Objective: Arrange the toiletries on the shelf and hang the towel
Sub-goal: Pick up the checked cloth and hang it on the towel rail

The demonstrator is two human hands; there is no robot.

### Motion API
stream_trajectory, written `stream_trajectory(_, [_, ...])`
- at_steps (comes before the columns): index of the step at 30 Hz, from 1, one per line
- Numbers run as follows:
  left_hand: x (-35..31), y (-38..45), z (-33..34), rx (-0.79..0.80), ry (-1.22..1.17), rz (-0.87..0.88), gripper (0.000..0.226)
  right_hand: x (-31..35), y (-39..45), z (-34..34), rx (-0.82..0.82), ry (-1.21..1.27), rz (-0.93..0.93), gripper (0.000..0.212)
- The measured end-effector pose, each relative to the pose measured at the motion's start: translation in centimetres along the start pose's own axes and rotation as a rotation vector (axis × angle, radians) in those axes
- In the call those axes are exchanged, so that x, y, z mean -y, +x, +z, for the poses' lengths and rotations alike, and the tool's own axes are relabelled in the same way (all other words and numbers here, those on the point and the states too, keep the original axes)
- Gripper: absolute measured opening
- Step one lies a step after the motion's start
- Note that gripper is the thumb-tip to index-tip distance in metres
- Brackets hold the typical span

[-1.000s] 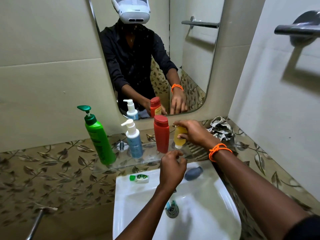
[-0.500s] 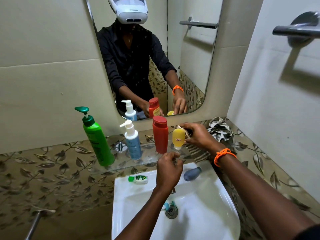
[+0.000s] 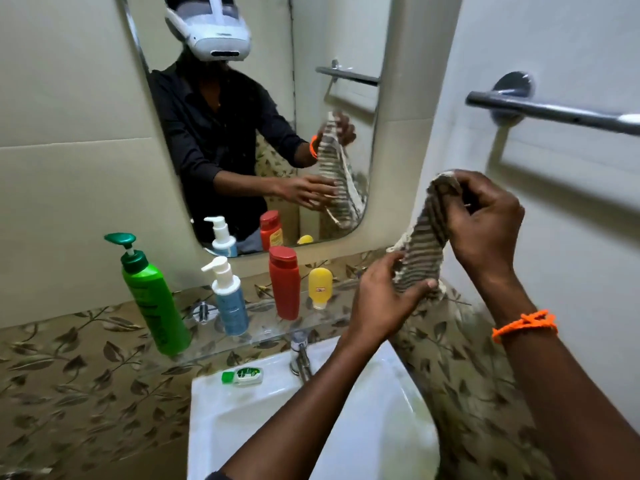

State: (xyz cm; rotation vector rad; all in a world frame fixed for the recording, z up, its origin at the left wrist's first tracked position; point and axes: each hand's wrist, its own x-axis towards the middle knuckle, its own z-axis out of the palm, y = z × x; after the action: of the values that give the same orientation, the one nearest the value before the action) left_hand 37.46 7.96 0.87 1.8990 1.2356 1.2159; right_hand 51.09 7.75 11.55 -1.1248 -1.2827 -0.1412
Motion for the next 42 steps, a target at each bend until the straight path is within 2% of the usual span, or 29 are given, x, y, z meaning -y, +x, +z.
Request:
stream_trajectory(2, [-2.6, 0.4, 0.4, 0.026, -0.020, 0.063, 0.025, 3.6, 1.3, -2.7, -0.050, -0.080, -0.124, 0.012])
stream_trajectory(5, [-2.9, 0.4, -1.3, 0.098, -0.084, 0.090, 0.014, 8.1, 2.9, -7.2, -0.106, -0.271, -0.275, 0.015])
stream_trajectory(7, [-1.9, 1.5, -4.4, 0.249, -0.140, 0.071, 0.003, 10.7, 3.2, -10.5, -0.113, -0.411, -0.296, 0.017])
stream_trajectory(9, [-1.8, 3.5, -8.0, 0.360, -0.078, 0.133, 0.005, 13.0, 2.7, -13.6, -0.076, -0.549, -0.237, 0.019])
stream_trajectory(13, [-6.9, 7.7, -12.6, 0.331, 0.330, 0.374, 0.008, 15.8, 1.9, -18.5, 0.003, -0.753, -0.019, 0.027])
stream_trajectory(15, [-11.4, 8.8, -13.7, 0.334, 0.404, 0.340, 0.015, 16.8, 2.0, -20.5, -0.019, -0.552, 0.209, 0.024])
stream_trajectory(17, [-15.5, 9.8, -14.3, 0.402, 0.173, 0.206, 0.022, 18.1, 2.1, -22.7, -0.085, -0.150, 0.452, 0.017])
stream_trajectory(19, [-19.8, 10.5, -14.5, 0.556, -0.309, 0.045, 0.022, 19.9, 2.6, -25.0, -0.145, 0.220, 0.562, 0.019])
stream_trajectory(21, [-23.9, 11.1, -14.6, 0.709, -0.720, -0.018, 0.022, 21.3, 3.8, -27.2, -0.188, 0.479, 0.511, 0.016])
stream_trajectory(22, [-26.0, 11.7, -14.3, 0.752, -0.847, 0.000, 0.023, 22.2, 4.7, -28.2, -0.208, 0.525, 0.447, 0.016])
stream_trajectory(23, [-28.0, 12.0, -13.8, 0.766, -0.923, 0.039, 0.025, 23.1, 5.6, -28.9, -0.229, 0.448, 0.344, 0.016])
stream_trajectory(24, [-30.0, 12.2, -13.2, 0.758, -0.950, 0.093, 0.025, 24.0, 6.4, -29.5, -0.284, 0.177, 0.215, 0.017])
stream_trajectory(26, [-32.7, 12.2, -11.2, 0.690, -0.910, 0.201, 0.017, 24.7, 7.9, -29.9, -0.339, -0.638, 0.002, 0.024])
stream_trajectory(27, [-33.5, 12.1, -10.1, 0.633, -0.827, 0.252, 0.008, 24.8, 8.2, -29.8, -0.296, -0.969, -0.055, 0.027])
stream_trajectory(28, [-33.7, 11.9, -8.9, 0.574, -0.695, 0.298, 0.007, 24.7, 8.1, -29.6, -0.206, -1.185, -0.075, 0.028])
stream_trajectory(29, [-33.6, 11.7, -7.6, 0.541, -0.545, 0.323, 0.019, 24.4, 7.9, -29.5, -0.114, -1.289, -0.062, 0.026])
stream_trajectory(32, [-31.6, 10.6, -4.6, 0.574, -0.205, 0.328, 0.060, 23.4, 7.0, -29.6, -0.009, -1.333, -0.019, 0.021])
stream_trajectory(33, [-30.8, 10.5, -3.7, 0.576, -0.132, 0.350, 0.064, 23.0, 6.7, -29.6, 0.005, -1.321, 0.023, 0.021])
stream_trajectory(35, [-29.4, 10.5, -2.3, 0.515, -0.041, 0.419, 0.057, 22.0, 6.5, -29.6, 0.092, -1.289, 0.171, 0.018])
stream_trajectory(38, [-27.6, 9.9, -1.0, 0.247, -0.105, 0.502, 0.045, 21.7, 6.2, -29.8, 0.255, -1.223, 0.401, 0.019])
stream_trajectory(40, [-25.7, 8.5, -0.3, -0.076, -0.189, 0.479, 0.037, 22.9, 5.6, -30.6, 0.197, -1.127, 0.369, 0.031])
stream_trajectory(41, [-24.6, 7.5, 0.3, -0.182, -0.251, 0.396, 0.035, 23.5, 5.0, -31.3, 0.122, -1.099, 0.298, 0.033])
stream_trajectory(42, [-23.5, 6.6, 1.0, -0.180, -0.321, 0.280, 0.037, 24.0, 4.3, -31.9, 0.094, -1.103, 0.251, 0.034])
